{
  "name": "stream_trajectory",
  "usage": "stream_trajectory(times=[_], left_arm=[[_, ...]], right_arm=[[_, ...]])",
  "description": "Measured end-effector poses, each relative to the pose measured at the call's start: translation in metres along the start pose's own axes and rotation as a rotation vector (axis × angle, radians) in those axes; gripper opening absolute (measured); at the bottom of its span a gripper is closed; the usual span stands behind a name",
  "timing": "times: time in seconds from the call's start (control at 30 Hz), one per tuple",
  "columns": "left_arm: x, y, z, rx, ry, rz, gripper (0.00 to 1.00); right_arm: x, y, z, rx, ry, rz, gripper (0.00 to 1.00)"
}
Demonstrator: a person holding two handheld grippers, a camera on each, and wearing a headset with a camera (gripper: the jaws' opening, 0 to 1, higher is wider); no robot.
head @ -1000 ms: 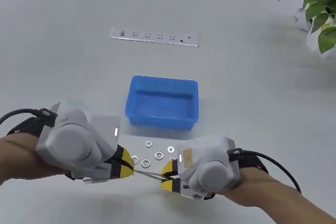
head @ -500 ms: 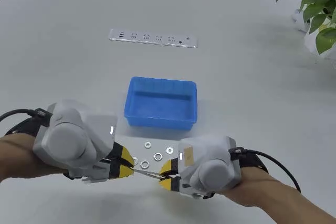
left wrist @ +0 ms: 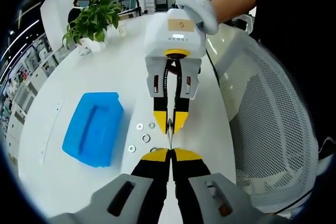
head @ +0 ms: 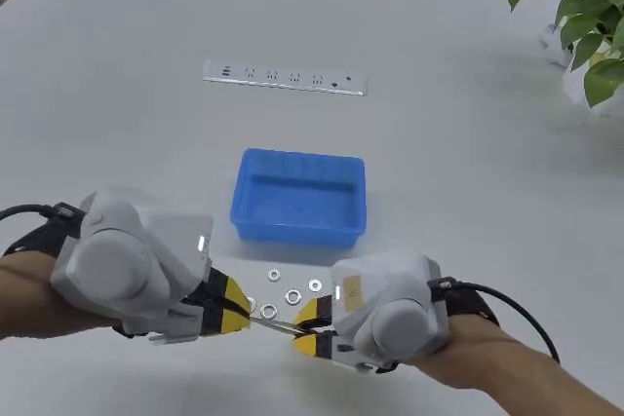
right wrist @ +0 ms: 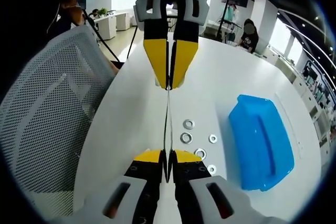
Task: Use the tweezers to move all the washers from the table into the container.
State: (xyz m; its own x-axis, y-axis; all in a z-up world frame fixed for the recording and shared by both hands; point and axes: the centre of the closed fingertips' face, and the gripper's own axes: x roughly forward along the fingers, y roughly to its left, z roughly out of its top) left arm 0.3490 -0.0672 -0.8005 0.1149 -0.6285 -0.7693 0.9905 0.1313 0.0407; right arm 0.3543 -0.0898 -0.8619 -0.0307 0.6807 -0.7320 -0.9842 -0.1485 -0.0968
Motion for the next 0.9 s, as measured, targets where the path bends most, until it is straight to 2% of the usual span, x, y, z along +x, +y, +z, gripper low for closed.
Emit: stream_trajectory(times=[0.27,0.57,0.9], left_arm=[[-0.009,0.003,0.016,0.004,-0.046,0.020,0.05],[-0.010,0.002,0.036,0.027,-0.083,0.027,0.05],[-0.001,-0.001,0.042,0.039,-0.087,0.010,0.05]], right_arm=[[-0.001,-0.004,0.007,0.003,-0.021,-0.012,0.09],[0.000,-0.006,0.014,0.016,-0.046,-0.022,0.10],[0.006,0.001,0.013,0.025,-0.049,-0.004,0.11]])
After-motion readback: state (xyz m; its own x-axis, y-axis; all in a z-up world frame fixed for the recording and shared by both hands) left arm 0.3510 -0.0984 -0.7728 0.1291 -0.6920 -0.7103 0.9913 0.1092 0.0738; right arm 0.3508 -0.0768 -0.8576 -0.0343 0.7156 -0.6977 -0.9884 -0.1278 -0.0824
